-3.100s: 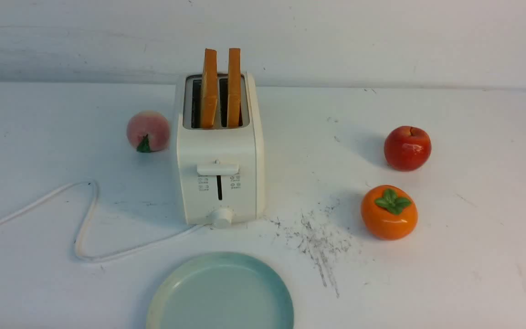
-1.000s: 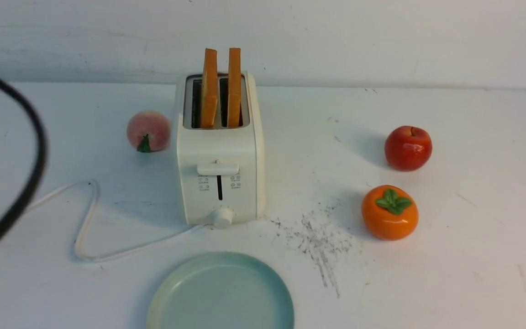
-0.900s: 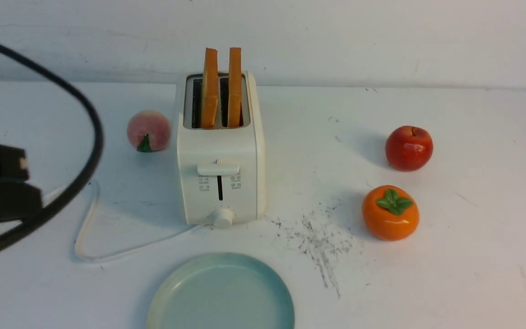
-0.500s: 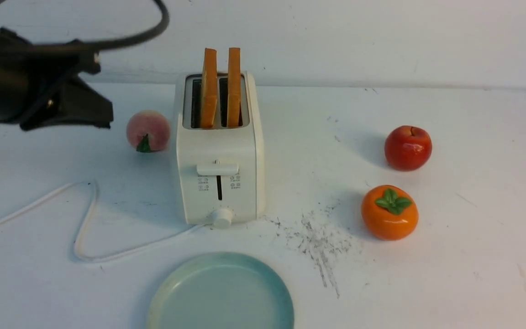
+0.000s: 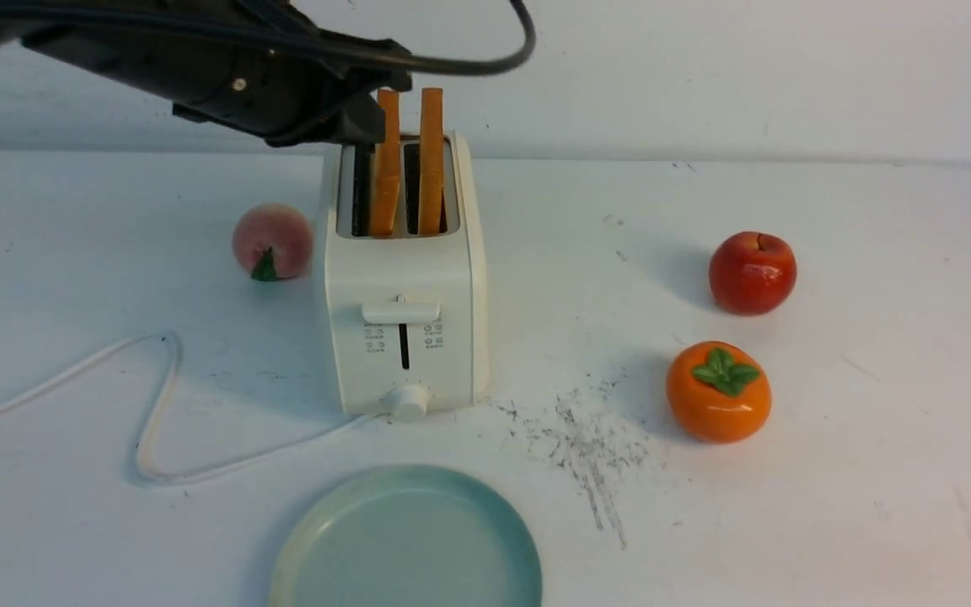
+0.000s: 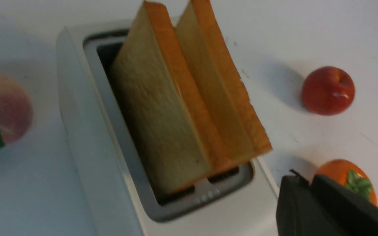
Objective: Take toasted bread from bread machine on white table place on plate.
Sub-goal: 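Reach for a toast slice standing in the toaster with the left gripper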
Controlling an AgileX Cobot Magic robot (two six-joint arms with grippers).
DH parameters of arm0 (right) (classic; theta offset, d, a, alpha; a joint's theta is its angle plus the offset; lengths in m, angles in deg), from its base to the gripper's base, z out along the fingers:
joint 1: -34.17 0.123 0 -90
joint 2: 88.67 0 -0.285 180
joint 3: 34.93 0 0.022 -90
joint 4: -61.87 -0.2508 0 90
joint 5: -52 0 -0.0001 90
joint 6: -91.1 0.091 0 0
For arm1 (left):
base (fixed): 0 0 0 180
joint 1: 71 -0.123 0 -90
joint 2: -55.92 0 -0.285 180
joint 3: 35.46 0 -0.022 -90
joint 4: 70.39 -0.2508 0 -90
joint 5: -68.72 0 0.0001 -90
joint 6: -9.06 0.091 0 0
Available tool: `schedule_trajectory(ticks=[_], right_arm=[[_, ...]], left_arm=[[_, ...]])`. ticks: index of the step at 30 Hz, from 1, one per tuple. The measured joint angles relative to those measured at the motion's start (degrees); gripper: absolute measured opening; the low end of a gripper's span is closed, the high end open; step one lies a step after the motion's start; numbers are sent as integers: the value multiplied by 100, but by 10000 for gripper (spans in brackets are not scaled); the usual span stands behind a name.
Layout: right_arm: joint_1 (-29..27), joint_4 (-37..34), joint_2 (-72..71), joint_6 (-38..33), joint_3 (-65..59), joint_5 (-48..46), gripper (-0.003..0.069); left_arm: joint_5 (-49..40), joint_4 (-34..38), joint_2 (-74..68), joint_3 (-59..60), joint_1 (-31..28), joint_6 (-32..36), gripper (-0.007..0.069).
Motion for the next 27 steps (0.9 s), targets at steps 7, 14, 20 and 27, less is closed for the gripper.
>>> schedule_trajectory(ticks=[7,14,20,27], right_arm=[[0,-9,0,0,-5,63,-8],[0,-9,0,0,-5,106,-2],[0,-14,0,0,-5,113,-1],[0,-14,5,0,-5,178,-1]], left_arm=[[828,-127,-504,0,0,7,358],[993,-358,-1010,0,0,21,401],[803,-610,-1002,-55,0,21,87],[135,-722,-21,-309,0,21,92]])
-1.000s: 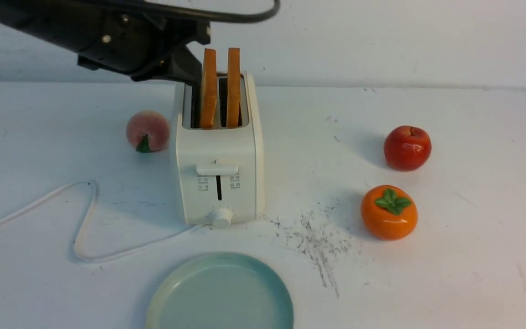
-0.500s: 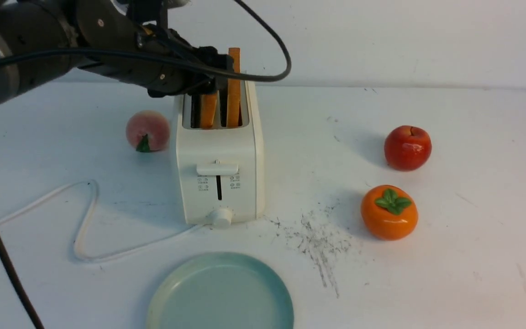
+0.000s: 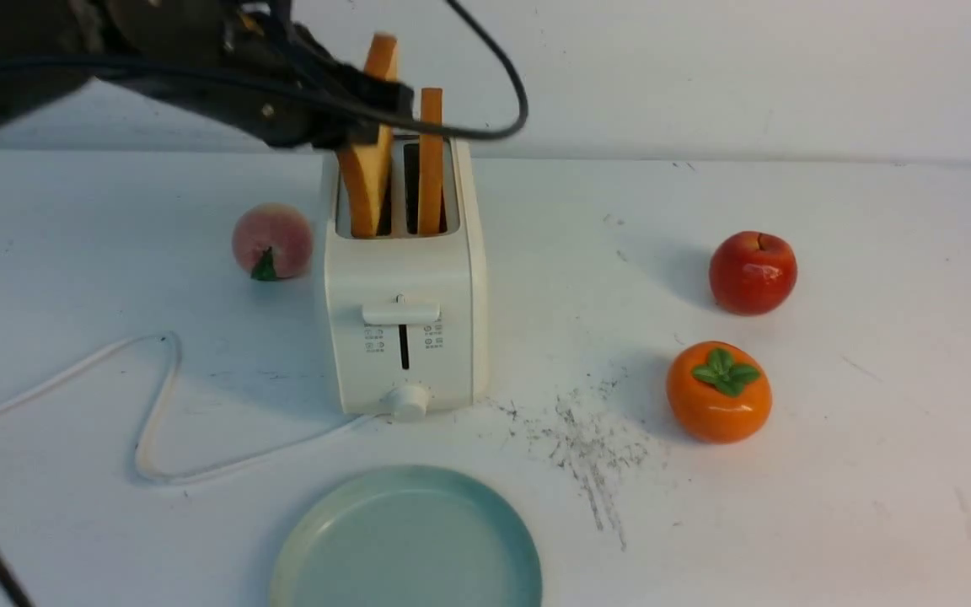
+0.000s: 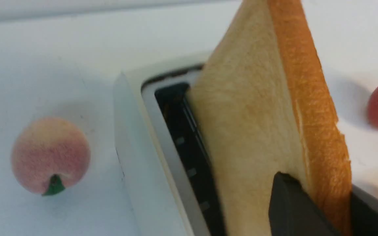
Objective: Take toasted bread from bread machine on white table place on plate.
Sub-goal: 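Reach for a toast slice standing in the toaster with the left gripper, then place the slice of bread on the plate with the left gripper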
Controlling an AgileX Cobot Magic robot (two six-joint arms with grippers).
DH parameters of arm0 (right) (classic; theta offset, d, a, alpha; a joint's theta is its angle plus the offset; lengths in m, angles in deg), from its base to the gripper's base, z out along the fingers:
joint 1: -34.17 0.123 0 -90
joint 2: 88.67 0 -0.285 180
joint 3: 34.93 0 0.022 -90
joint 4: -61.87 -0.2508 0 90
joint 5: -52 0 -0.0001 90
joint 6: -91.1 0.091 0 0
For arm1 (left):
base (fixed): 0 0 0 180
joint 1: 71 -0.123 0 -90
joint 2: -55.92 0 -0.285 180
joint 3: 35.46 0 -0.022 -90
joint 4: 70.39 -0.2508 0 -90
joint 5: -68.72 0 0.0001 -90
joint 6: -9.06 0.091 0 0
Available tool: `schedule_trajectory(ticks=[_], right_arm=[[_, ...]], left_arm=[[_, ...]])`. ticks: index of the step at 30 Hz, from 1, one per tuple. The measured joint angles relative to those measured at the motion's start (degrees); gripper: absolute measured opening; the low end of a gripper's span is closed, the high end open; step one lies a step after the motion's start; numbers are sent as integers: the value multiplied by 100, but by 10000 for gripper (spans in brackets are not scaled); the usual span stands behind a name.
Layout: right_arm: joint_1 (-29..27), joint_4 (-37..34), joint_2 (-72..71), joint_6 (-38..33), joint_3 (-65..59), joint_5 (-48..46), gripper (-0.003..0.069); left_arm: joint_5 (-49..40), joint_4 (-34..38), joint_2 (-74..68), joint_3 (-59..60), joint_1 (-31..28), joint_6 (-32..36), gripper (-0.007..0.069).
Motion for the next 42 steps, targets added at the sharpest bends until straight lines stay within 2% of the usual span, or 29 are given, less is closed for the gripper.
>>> schedule_trajectory(ticks=[5,10,11,12,14,17,19,20,23,25,27,32,35,42], right_arm=[[0,-20,0,0,0,200,1],[0,-19,0,0,0,279,1],[0,-24,0,0,0,279,1],[0,-21,0,0,-6,279,1],[0,-26,0,0,-6,279,1],[0,-26,0,0,-6,279,1],[0,-26,0,0,-6,279,1],[0,-44,0,0,-6,279,1],[0,-132,0,0,-6,283,4],[0,-169,0,0,-6,283,5],[0,-226,0,0,-6,308,6],[0,-272,0,0,-6,324,12],[0,-279,0,0,-6,324,15],[0,-279,0,0,-6,318,15]], left_arm=[[-795,-62,1231,-93,0,0,92],[-2648,-62,2147,-129,0,0,92],[-2735,-62,2158,-129,0,0,92],[-3370,-49,2190,-80,0,0,92],[-3758,41,2194,162,0,10,92],[-3814,278,2194,568,0,171,92],[-3819,750,2188,1214,0,651,92],[-3803,1160,2176,1657,0,1126,92],[-3570,1782,2162,2584,0,2376,92],[-3460,1961,2162,2889,0,2716,92],[-2907,2501,2162,3635,0,3785,92],[-1905,3356,2157,4236,0,5033,92],[-1565,3524,2029,4336,0,5302,92],[-1489,3591,1343,4337,0,5392,92]])
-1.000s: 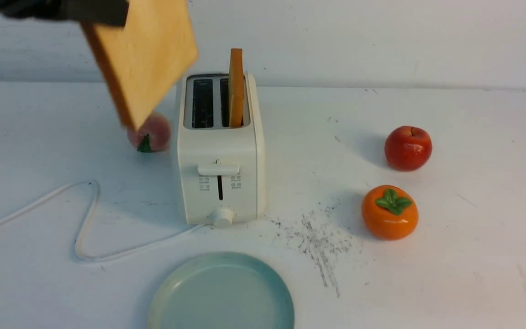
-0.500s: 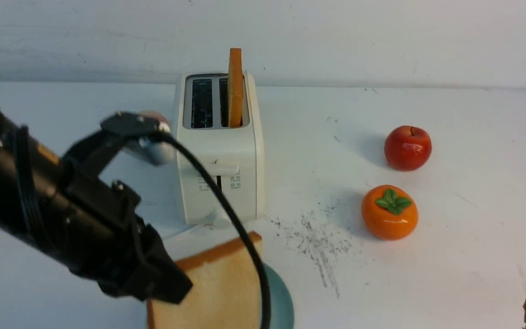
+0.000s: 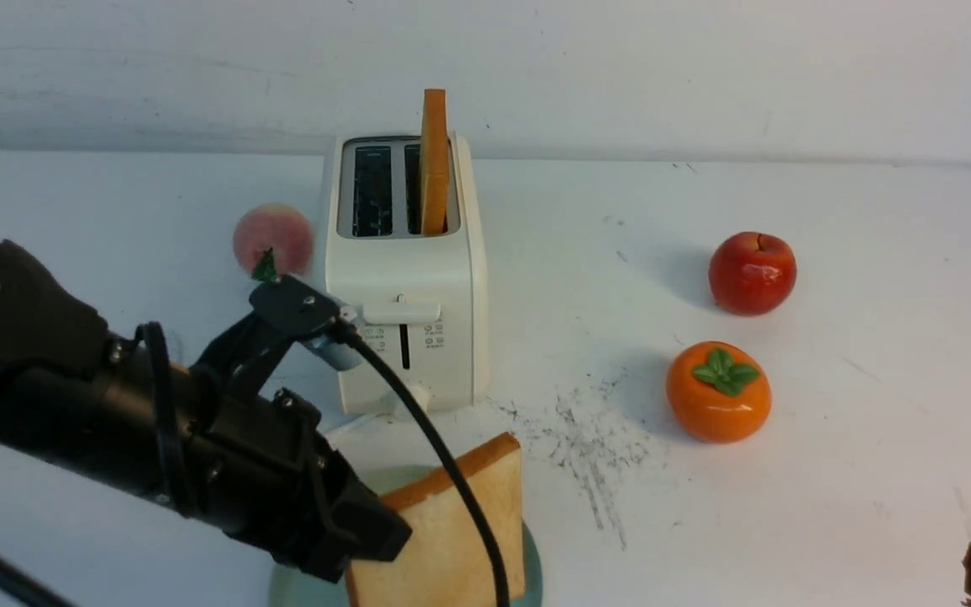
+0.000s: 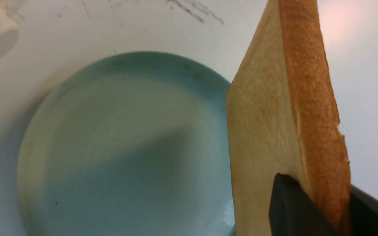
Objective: Take toasted bread from bread machine on white table place on plate.
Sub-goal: 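Place the slice of bread on the plate with the left gripper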
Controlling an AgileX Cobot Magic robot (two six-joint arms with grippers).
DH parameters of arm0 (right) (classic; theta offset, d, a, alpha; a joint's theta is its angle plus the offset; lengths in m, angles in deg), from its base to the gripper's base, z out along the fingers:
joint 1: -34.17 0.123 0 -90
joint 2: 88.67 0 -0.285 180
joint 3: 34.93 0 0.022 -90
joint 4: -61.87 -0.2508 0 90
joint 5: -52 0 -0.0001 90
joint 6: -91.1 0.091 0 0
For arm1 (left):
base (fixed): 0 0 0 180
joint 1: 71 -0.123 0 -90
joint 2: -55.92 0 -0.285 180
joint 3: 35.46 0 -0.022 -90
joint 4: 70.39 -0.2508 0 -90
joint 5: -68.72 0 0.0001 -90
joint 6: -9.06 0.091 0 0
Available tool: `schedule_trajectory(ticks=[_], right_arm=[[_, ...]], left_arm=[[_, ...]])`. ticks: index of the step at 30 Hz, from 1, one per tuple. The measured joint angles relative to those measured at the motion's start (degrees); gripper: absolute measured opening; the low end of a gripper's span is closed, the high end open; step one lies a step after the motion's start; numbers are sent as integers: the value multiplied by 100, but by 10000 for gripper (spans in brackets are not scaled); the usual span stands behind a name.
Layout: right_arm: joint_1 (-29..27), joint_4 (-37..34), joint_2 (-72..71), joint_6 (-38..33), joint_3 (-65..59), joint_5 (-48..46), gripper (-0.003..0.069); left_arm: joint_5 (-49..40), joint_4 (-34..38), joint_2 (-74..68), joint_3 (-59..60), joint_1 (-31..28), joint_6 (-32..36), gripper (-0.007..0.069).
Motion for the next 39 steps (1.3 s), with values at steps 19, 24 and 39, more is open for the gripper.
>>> schedule_trajectory(ticks=[19,24,39], right_arm=[[0,0,0,-163,0,-50,31],[0,0,36,-255,130,-8,33],[14,-147,2485,-953,2015,-101,44]], left_arm=[[307,-18,-614,0,0,1,98],[480,-145,-619,0,0,-71,255],[-229,-2746,-653,-1258,0,-3336,485]])
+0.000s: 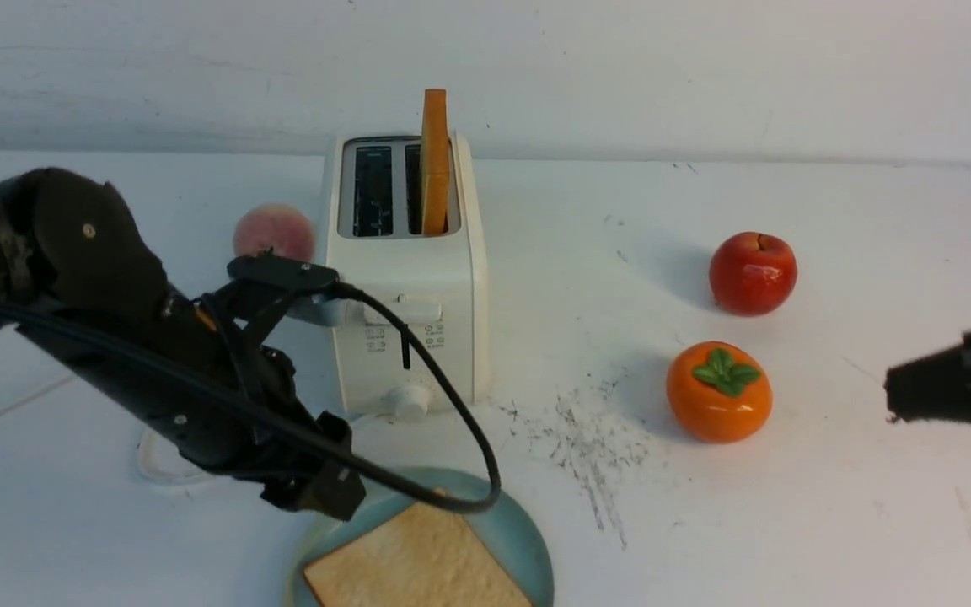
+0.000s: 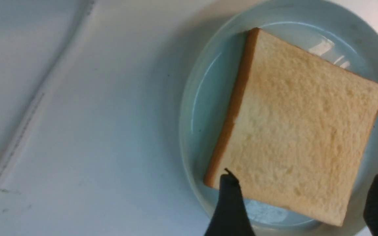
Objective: Take toasted bread from bread machine on white table place on plate.
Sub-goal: 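Place the slice of bread on the plate with the left gripper, then grasp the toast slice in the toaster and pull it up out of the slot with the right gripper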
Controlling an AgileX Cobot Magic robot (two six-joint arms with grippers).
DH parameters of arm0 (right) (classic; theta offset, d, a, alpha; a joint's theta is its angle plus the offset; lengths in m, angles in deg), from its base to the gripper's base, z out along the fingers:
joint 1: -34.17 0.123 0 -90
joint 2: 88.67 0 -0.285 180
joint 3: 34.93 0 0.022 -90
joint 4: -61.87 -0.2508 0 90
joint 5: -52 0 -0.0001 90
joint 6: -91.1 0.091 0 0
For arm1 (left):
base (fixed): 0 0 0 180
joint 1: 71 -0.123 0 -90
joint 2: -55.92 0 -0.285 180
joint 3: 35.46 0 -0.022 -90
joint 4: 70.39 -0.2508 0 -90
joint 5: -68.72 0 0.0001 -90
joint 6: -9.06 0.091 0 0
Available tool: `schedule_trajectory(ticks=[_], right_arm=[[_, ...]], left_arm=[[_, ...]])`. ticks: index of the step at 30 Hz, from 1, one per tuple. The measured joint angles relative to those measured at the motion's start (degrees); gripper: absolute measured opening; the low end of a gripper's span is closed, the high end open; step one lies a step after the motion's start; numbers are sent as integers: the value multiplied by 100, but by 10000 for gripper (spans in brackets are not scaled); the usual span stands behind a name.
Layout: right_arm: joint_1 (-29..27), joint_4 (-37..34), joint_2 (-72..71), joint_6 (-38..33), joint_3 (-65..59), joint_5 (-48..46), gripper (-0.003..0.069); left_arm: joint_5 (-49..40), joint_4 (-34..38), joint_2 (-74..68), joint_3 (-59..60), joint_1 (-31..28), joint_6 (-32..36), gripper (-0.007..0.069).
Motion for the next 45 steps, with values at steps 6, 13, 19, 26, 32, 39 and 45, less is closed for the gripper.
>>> schedule_trajectory(ticks=[6,13,19,26,32,39,45], right_arm=[[670,-81,1397,-202,1375,-6,52],[1727,553,3313,158,3415,169,132],[2086,1008,4588,502,4838,325,324],[2163,1196,5900,583,6104,1029,531],[2163,1337,6592,621,6355,1584,483],[2163,1488,6393,758,6456,1213,89],[2158,1581,5200,602,6623,-16,105]], left_arm=[[-205,-1041,685,-221,0,-1469,132],[-503,-1521,2668,-175,0,-2368,-14],[-636,-1808,4310,451,0,-2825,-14],[-960,-1911,6461,1547,0,-3410,-14],[-1230,-1911,7549,2042,0,-3858,-14],[-1315,-1957,7815,2103,0,-3860,-14],[-1245,-1964,7815,2104,0,-3853,-14]])
